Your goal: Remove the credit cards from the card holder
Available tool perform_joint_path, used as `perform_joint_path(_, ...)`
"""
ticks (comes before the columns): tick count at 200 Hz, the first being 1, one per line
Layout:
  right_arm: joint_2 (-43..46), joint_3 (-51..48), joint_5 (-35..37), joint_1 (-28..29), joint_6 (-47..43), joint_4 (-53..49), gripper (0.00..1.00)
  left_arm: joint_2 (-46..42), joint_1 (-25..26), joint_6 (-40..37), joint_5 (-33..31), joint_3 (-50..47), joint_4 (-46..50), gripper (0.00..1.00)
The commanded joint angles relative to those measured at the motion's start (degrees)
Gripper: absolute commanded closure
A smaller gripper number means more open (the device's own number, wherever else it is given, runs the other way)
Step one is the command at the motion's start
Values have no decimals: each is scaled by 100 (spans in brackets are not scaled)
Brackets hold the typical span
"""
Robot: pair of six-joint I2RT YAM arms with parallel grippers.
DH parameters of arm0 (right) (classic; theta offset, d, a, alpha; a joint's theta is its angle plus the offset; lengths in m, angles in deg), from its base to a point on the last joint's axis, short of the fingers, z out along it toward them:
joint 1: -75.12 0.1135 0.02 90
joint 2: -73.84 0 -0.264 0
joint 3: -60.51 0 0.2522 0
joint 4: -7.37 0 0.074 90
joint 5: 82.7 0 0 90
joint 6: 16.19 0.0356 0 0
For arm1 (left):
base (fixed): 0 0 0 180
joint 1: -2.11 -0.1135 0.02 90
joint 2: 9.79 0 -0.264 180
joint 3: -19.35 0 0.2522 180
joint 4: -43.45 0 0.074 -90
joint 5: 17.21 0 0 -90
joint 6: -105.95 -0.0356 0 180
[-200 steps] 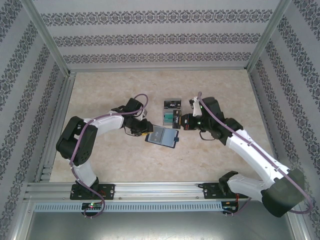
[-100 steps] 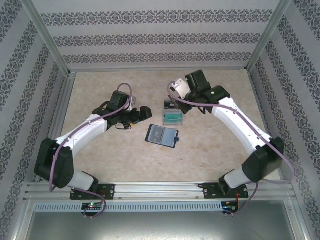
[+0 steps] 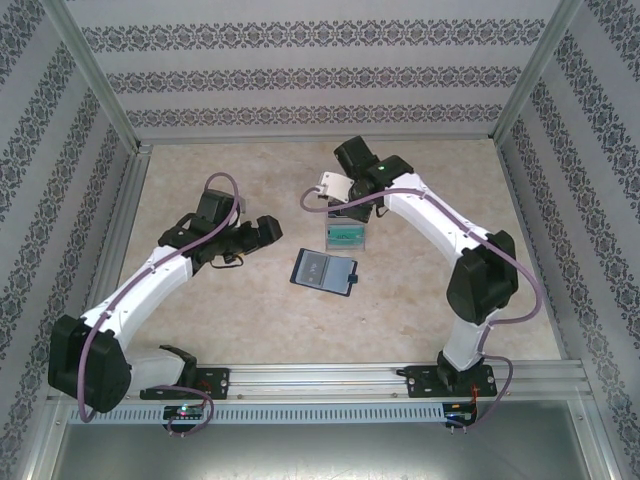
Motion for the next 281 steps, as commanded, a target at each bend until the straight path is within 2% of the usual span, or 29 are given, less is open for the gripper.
perform_joint_path(1,-190,170,429,134,-585,22,100,-104,-85,-5,-166,-114,308,1)
perform_joint_path(82,-728,124,912,288,-1026,529,100,-263,-128,-6,-176,-181,424,1)
perform_joint_path(281,-1076,-123,623,50,-930,765,100,-228,-247,-56,-65,-242,443,1)
